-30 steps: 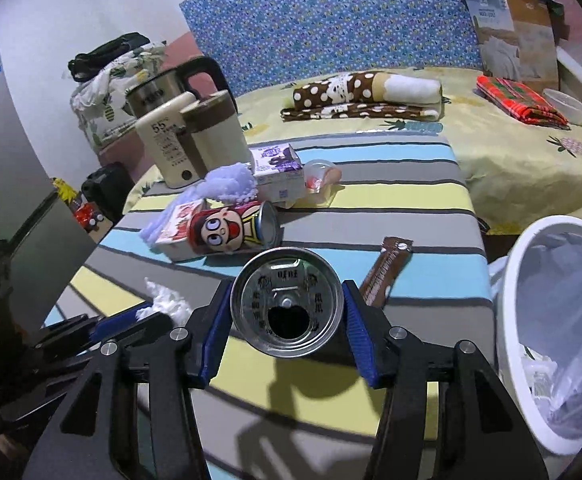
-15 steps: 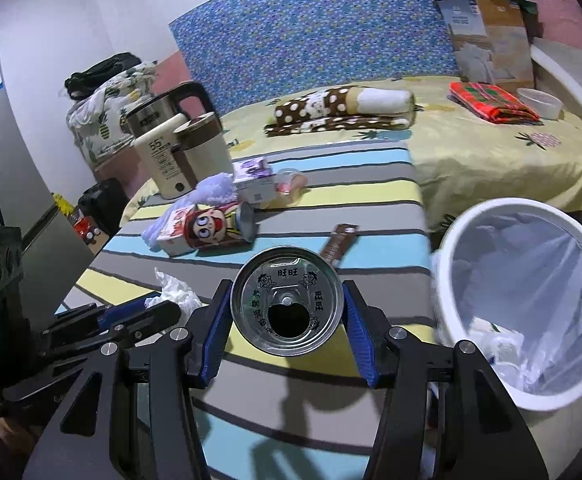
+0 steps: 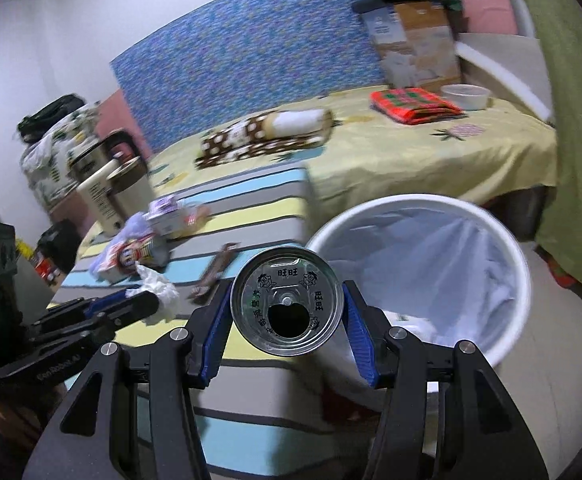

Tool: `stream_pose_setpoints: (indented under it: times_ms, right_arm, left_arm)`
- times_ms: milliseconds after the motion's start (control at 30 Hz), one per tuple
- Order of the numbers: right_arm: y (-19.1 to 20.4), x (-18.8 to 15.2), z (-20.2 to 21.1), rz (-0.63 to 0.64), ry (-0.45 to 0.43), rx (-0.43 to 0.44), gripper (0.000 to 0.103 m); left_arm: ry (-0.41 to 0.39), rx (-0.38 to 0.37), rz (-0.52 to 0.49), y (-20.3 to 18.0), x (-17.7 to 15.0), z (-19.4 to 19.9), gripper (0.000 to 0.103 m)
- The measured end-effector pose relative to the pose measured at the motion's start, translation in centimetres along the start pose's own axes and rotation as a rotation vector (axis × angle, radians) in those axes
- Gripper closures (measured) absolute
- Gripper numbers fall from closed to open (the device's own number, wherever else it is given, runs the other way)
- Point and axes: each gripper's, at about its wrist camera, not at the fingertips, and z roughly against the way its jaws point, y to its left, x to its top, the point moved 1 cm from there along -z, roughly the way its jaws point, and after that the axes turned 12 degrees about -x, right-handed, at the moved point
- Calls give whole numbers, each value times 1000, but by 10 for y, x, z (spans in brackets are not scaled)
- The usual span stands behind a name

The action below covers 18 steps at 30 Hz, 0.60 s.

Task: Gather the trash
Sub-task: 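Carry tissue and red can over the bin and release both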

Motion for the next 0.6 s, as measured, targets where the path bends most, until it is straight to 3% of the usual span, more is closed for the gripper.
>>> stream_pose_setpoints:
  times_ms: [267,600]
  right_arm:
    - [-38,-4,0,-59,2,-97,49]
    - [-68,-11,-6,-89,32,-149,48]
  left_arm:
    - [32,-88,-62,-35,17,-45,79]
    - [84,-168,-98,-58,23,-95,79]
